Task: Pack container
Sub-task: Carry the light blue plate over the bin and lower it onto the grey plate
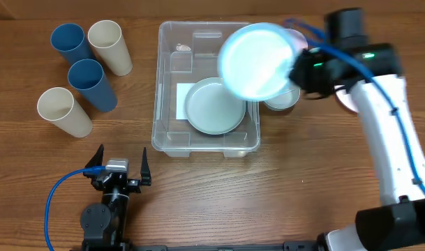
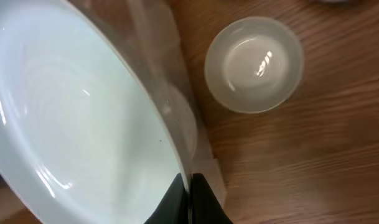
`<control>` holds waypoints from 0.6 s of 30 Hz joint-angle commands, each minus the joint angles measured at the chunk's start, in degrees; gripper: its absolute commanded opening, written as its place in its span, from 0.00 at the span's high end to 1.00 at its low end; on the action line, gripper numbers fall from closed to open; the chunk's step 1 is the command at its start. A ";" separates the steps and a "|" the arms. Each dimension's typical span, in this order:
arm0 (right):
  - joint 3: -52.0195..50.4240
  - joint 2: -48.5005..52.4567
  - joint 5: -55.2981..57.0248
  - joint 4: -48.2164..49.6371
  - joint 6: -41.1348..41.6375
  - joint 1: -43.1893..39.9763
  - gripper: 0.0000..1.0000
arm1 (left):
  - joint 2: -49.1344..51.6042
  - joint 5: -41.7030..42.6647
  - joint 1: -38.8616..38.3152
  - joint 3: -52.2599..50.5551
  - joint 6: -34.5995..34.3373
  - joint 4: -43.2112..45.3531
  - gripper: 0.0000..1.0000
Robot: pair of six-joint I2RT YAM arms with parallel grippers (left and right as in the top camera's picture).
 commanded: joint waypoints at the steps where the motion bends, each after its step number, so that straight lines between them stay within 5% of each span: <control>1: 1.60 -2.38 8.85 0.79 1.14 8.63 0.96 | -0.50 -0.15 0.33 -0.17 1.49 -0.09 0.00; 7: -1.22 -0.66 15.93 3.67 3.56 17.18 0.96 | -0.50 -0.15 0.33 -0.17 1.49 -0.09 0.00; 18: -1.70 11.23 16.76 6.78 4.13 17.53 0.96 | -0.50 -0.15 0.33 -0.17 1.49 -0.09 0.00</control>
